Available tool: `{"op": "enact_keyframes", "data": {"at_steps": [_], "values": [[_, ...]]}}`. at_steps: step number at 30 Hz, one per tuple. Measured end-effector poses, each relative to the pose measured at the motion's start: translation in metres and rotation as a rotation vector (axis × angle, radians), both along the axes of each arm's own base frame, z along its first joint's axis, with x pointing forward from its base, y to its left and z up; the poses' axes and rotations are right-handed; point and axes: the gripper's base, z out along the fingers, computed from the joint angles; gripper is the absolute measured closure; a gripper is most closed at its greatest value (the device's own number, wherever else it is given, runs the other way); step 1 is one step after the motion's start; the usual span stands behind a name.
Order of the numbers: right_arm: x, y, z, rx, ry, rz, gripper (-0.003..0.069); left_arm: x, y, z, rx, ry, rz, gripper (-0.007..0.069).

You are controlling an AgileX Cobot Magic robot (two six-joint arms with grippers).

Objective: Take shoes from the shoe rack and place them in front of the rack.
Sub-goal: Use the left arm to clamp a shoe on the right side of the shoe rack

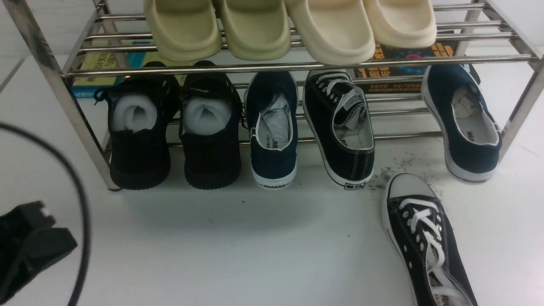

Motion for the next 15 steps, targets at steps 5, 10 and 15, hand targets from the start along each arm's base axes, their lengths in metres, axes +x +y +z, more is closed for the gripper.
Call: {"op": "enact_keyframes", "data": {"at_steps": [5,10,15], "values": [[0.003,0.001,0.000,-0.024,0.004,-0.007,0.0643,0.059,-0.004,-0.003,0.054,0.216,-0.162,0.0624],[0.005,0.000,0.001,-0.054,-0.017,-0.022,0.0641,0.094,-0.007,-0.019,0.040,0.336,-0.232,0.0622],[0.005,-0.001,0.001,-0.068,-0.029,-0.031,0.0639,0.095,-0.008,-0.018,0.028,0.334,-0.234,0.0613]]}}
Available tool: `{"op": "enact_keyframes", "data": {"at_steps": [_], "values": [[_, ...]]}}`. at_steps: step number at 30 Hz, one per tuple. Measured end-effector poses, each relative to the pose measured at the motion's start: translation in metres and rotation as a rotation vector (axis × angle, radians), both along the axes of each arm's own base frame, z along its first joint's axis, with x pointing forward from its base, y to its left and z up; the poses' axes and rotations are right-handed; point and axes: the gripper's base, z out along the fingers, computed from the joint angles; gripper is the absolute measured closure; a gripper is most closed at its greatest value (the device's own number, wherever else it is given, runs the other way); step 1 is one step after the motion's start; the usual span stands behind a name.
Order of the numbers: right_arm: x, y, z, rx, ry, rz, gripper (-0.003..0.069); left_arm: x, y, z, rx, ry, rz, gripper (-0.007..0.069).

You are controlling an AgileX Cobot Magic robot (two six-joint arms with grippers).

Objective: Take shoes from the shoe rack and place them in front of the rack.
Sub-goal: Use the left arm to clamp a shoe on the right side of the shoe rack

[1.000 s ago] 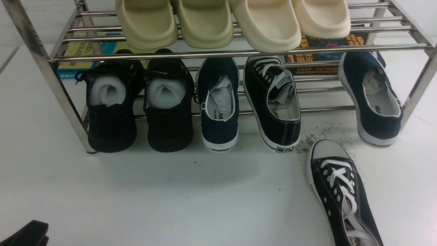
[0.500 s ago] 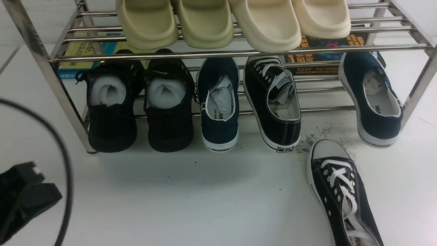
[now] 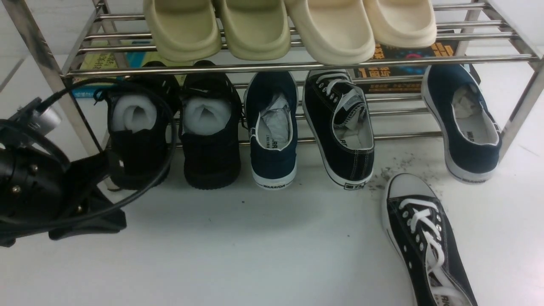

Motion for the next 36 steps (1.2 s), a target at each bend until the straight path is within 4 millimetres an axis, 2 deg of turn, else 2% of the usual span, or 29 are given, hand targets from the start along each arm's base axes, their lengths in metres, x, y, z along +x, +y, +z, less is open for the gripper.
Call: {"op": "enact_keyframes", "data": {"at_steps": [4,9,15,25,28,31,36], "values": [[0.000,0.000,0.000,-0.006,-0.005,-0.003,0.0635,-0.001,-0.014,0.001,-0.012,-0.018,-0.046,0.0606],[0.000,0.000,0.000,-0.005,-0.005,-0.003,0.0635,-0.001,-0.055,0.002,-0.022,-0.095,-0.146,0.0599],[0.000,0.000,0.000,-0.001,-0.004,-0.003,0.0635,0.006,-0.084,-0.003,-0.006,-0.116,-0.178,0.0543],[0.000,-0.001,0.001,0.016,0.000,-0.009,0.0635,0.033,-0.118,0.021,0.076,-0.111,-0.202,0.0355],[0.000,-0.001,0.001,0.018,0.000,-0.009,0.0635,0.039,-0.126,0.026,0.108,-0.111,-0.220,0.0341],[0.000,-0.001,0.001,0.029,0.004,-0.011,0.0635,0.052,-0.146,0.036,0.159,-0.141,-0.264,0.0336],[0.000,-0.001,0.001,0.043,0.008,-0.015,0.0631,0.072,-0.175,0.041,0.169,-0.165,-0.241,0.0335]]}}
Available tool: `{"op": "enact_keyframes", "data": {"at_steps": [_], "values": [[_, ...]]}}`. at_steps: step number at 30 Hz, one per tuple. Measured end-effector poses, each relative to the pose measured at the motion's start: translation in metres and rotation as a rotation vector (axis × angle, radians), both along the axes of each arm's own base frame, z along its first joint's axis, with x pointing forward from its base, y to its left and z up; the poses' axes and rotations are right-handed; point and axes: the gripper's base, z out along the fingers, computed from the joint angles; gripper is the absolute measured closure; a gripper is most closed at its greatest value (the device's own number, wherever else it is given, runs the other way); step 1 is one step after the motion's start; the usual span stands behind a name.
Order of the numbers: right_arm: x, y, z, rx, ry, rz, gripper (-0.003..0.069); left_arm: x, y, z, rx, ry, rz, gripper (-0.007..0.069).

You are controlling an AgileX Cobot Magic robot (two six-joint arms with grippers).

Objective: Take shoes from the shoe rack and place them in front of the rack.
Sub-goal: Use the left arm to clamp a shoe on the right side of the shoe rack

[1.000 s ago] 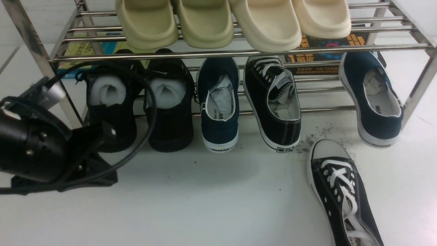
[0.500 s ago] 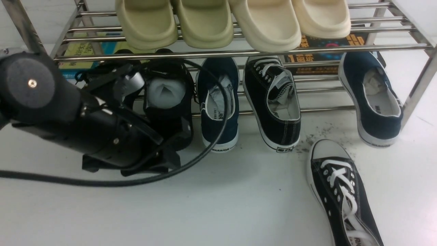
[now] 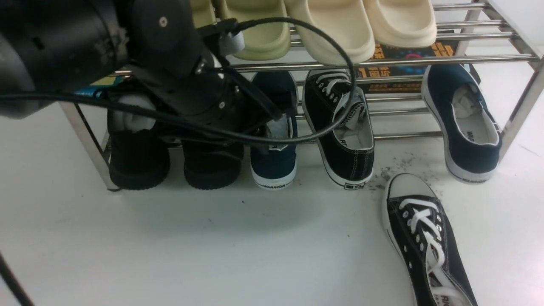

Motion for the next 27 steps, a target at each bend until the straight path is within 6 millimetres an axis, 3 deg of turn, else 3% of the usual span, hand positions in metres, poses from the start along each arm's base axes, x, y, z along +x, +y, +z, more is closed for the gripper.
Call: {"op": "enact_keyframes", "data": {"at_steps": [6,13,18,23,27], "values": [[0.000,-0.001,0.000,-0.010,-0.009,-0.006,0.0625,0.011,-0.035,-0.014,0.003,0.000,-0.022,0.0335],[0.000,-0.001,0.000,-0.010,-0.008,-0.006,0.0624,0.001,-0.074,0.001,-0.039,-0.100,-0.129,0.0333],[0.000,-0.001,0.001,-0.013,-0.011,-0.008,0.0624,0.002,-0.096,-0.007,-0.055,-0.172,-0.176,0.0300],[0.000,-0.001,0.001,-0.006,-0.009,-0.010,0.0624,0.015,-0.102,-0.032,-0.001,-0.172,-0.116,0.0244],[0.000,-0.001,0.001,0.017,-0.002,-0.015,0.0622,0.023,-0.100,-0.039,0.032,-0.195,-0.045,0.0216]]}}
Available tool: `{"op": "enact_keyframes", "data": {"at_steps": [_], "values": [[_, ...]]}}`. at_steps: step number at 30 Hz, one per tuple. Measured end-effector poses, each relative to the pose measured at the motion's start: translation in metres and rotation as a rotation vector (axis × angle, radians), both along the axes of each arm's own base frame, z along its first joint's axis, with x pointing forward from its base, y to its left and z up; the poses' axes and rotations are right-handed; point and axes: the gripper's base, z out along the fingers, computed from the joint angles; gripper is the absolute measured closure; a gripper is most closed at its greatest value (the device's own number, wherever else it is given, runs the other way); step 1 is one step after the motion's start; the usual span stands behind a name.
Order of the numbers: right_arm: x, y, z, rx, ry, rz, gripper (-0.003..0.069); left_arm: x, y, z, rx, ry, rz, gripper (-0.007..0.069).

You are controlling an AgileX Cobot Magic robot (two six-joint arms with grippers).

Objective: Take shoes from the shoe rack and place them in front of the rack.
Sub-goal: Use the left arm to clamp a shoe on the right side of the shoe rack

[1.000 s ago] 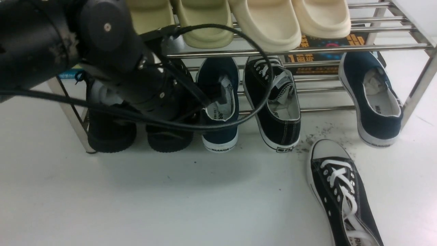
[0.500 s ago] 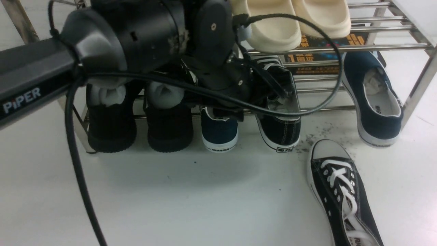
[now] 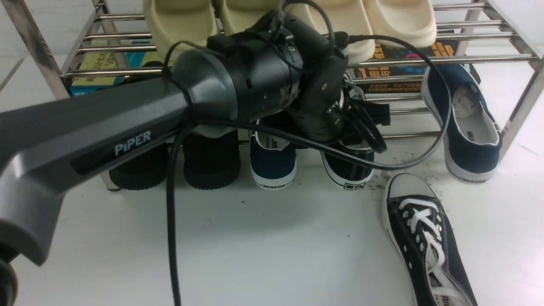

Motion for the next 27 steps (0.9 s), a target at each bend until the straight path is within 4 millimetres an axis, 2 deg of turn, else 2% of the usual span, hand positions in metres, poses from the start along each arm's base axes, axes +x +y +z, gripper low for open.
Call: {"op": "enact_keyframes", "data": {"at_steps": [12,20,27], "values": [[0.000,0.000,0.000,0.007,0.001,-0.002,0.0617,0.009,-0.004,0.001,-0.046,-0.085,0.026,0.0209],[0.000,0.000,0.000,0.009,0.000,-0.002,0.0617,0.018,-0.015,-0.034,-0.014,-0.038,0.019,0.0210],[0.000,0.000,0.000,0.013,0.000,-0.002,0.0611,0.024,-0.021,-0.043,-0.008,-0.101,-0.027,0.0238]]}}
